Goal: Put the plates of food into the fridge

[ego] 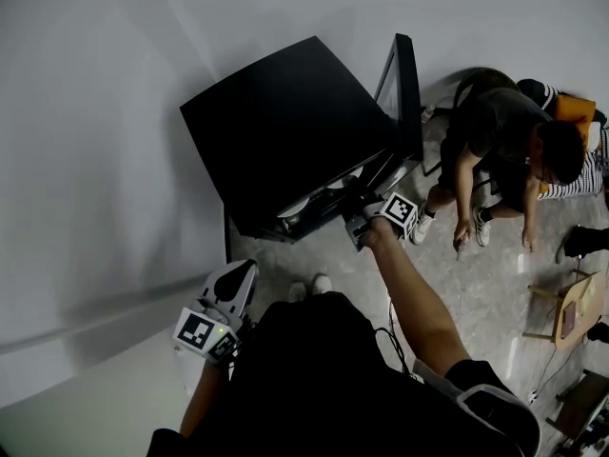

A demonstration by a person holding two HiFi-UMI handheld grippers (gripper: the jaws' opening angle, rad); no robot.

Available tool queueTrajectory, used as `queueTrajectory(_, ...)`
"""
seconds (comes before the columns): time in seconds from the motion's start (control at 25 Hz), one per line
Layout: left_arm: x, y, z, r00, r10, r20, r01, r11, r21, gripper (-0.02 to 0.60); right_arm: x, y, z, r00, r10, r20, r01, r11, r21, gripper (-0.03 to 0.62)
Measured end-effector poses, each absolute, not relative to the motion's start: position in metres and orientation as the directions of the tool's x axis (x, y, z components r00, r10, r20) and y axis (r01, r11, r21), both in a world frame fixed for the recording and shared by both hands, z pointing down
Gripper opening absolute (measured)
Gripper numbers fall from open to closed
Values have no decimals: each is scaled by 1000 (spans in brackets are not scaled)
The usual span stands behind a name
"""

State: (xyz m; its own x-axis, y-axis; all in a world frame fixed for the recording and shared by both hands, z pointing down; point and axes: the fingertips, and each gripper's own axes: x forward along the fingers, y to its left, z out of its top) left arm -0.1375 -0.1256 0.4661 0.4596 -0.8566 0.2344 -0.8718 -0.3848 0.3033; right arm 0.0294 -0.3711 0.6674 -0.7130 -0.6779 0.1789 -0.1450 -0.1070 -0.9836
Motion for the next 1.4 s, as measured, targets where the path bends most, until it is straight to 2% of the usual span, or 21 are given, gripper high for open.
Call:
queueTrajectory(0.28, -136, -126, 467, 456, -860, 229, -874, -385, 295, 25, 31, -375, 665, -710, -686, 162, -152, -75, -985, 38)
queueTrajectory(0.36, -134, -126, 465, 457, -860, 227, -874, -387, 295, 25, 34, -374, 661, -706, -690, 160, -151, -74, -986, 141)
queueTrajectory(0.52, -132, -126, 464, 460, -860, 219, -872, -391, 295, 25, 45, -356, 658, -722, -666, 188, -217, -40, -975, 152)
queueTrajectory(0.6, -131, -125, 464, 465, -859, 214, -869, -397, 296, 25, 51, -342, 650, -735, -653, 181, -238, 0, -971, 139)
queueTrajectory(0.68, -129, -125, 462, 470, -858, 208, -865, -401, 302, 25, 54, -328, 636, -755, -638, 151, -247, 63, -967, 42)
queueTrajectory(0.72, -128, -125, 461, 473, -857, 206, -863, -402, 306, 25, 54, -320, 628, -765, -630, 131, -246, 99, -964, 36)
queueTrajectory(0.92, -122, -116, 457, 500, -845, 190, -849, -435, 300, 25, 46, -278, 582, -814, -580, 38, -232, 265, -936, 28)
queueTrajectory(1.16, -121, -107, 454, 514, -842, 163, -840, -454, 298, 25, 27, -240, 529, -857, -515, -12, -290, 501, -816, 28)
queueTrajectory(1.4, -122, -99, 451, 520, -842, 146, -834, -463, 300, 25, 9, -206, 498, -891, -454, -21, -309, 639, -704, 26)
